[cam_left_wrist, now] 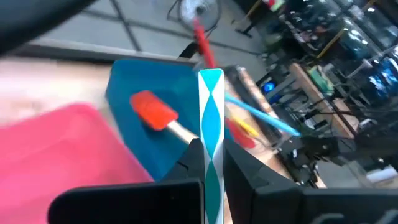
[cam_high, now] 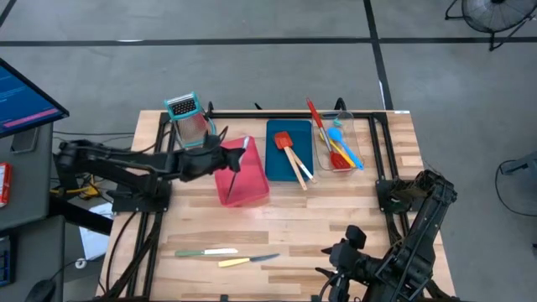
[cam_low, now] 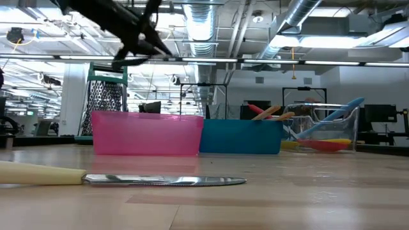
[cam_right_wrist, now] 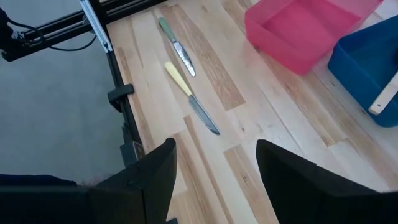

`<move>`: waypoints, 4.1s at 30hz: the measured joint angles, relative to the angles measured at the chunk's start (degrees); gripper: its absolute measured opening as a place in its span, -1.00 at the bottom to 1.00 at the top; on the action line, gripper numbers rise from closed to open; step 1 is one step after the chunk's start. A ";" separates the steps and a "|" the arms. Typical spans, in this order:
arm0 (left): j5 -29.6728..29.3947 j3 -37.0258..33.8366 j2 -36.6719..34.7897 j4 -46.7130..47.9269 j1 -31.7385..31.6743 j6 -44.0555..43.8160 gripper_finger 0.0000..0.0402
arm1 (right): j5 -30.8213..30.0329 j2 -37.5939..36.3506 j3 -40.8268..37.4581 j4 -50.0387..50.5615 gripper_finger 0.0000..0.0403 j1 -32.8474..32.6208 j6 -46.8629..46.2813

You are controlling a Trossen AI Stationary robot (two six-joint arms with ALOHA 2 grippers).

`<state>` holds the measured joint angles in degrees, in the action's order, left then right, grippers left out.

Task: Pick & Place Kitchen Items
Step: Put the blue table knife into the red bin, then put the yellow table knife into the red bin

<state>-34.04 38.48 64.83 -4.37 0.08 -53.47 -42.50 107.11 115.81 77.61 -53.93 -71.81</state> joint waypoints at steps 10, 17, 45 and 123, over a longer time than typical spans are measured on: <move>4.55 0.02 7.58 3.53 -8.05 -1.33 -0.95 | 0.00 0.00 0.00 -0.29 0.07 0.00 -0.26; 4.55 0.04 11.78 3.44 -9.23 3.89 -0.95 | 0.20 0.00 0.00 -0.43 0.07 0.00 -0.28; 2.48 0.04 25.18 2.78 -9.60 3.08 -0.87 | 0.74 0.00 0.00 -0.01 0.07 -0.44 -0.28; 17.07 6.91 -0.78 8.44 48.65 -2.32 -0.64 | 1.96 0.02 0.00 -0.44 0.07 -0.37 -2.21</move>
<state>-16.97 45.39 64.05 4.07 48.73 -55.79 -40.55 107.13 115.81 77.17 -54.30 -74.02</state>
